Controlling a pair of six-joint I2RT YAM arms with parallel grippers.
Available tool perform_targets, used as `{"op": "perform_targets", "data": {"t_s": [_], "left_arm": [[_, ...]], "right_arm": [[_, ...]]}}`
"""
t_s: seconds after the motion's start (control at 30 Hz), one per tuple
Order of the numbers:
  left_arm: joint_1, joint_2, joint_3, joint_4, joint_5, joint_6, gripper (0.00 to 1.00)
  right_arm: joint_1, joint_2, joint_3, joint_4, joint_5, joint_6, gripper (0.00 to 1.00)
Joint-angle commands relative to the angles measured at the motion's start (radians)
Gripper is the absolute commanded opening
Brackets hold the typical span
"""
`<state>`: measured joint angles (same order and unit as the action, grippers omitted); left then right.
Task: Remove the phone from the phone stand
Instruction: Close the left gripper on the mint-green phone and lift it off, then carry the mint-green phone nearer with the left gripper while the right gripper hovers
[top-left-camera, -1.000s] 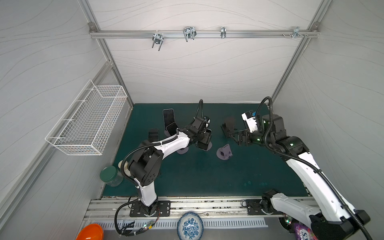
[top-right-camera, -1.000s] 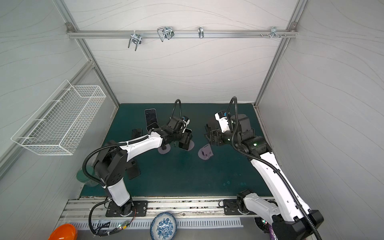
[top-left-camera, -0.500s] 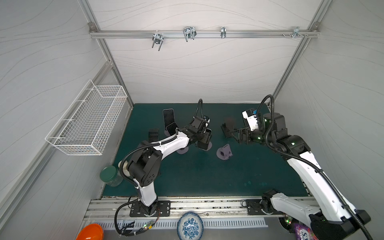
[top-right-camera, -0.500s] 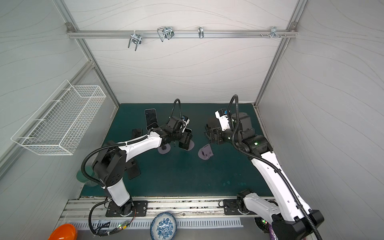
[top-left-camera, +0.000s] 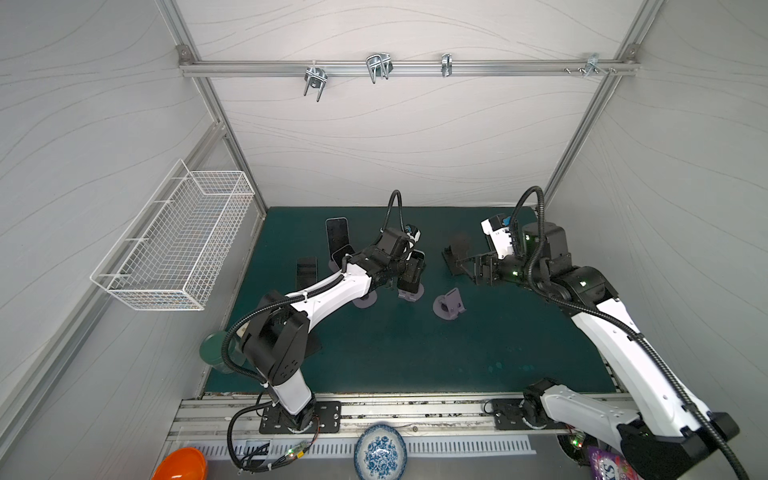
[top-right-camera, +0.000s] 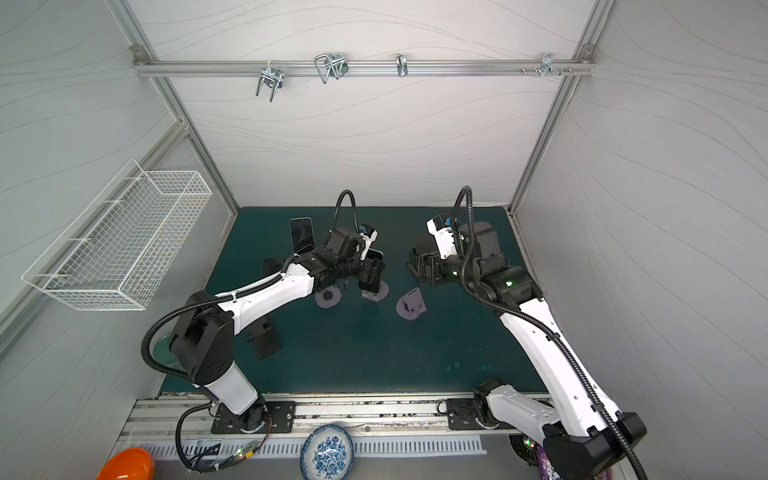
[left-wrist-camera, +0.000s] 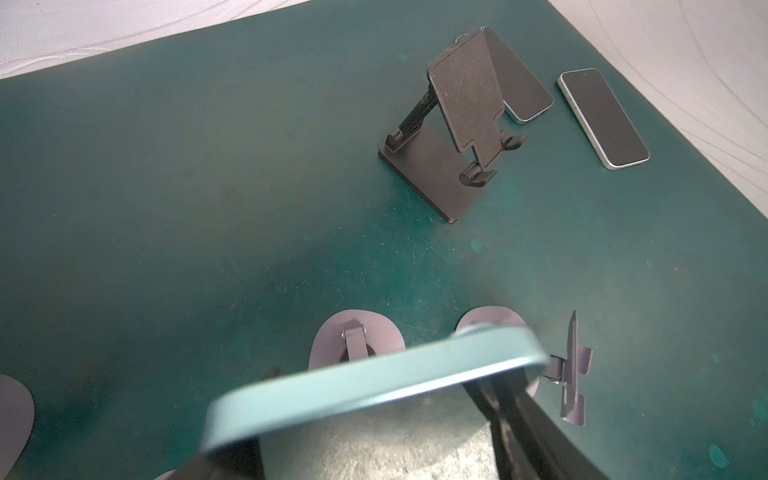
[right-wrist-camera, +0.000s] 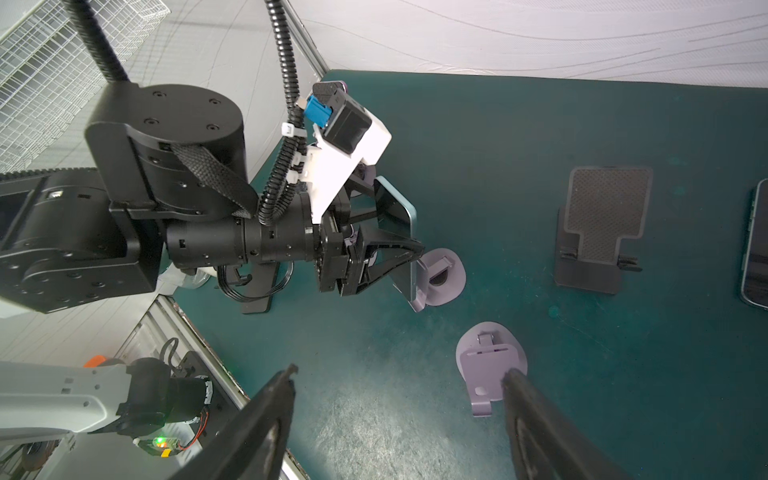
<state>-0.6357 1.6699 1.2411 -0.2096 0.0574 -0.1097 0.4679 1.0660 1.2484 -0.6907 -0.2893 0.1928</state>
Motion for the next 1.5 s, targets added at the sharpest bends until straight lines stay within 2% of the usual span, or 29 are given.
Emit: {"op": "perform_targets", "data": {"t_s": [0.0,0.3,0.67,1.13,1.47], "left_arm": [[0.005,-0.058,0.011,0.065,0.014,0.005,0.64],[0.004,-0.147,-0.015,0.046,0.032,-0.008,0.64],[0.004,-0.328,-0.116,-0.029,0.053,0.004,0.64],[0.003,-0.542,-0.242,-0.151,0.036,0.012,0.64],[0.002,-0.639,-0.279,-0.228,0.003,-0.005,0.64]], "right_arm": [[0.024,0.008,0.029,-0.01,0.015,0.002,0.79],[0.066,0.052,0.044,0.017,0.03,0.018,0.78],[0.104,0.131,0.083,0.064,0.048,0.005,0.77],[0.202,0.191,0.071,0.12,0.032,0.013,0.77],[0.235,0.196,0.058,0.141,0.028,0.02,0.77]]}}
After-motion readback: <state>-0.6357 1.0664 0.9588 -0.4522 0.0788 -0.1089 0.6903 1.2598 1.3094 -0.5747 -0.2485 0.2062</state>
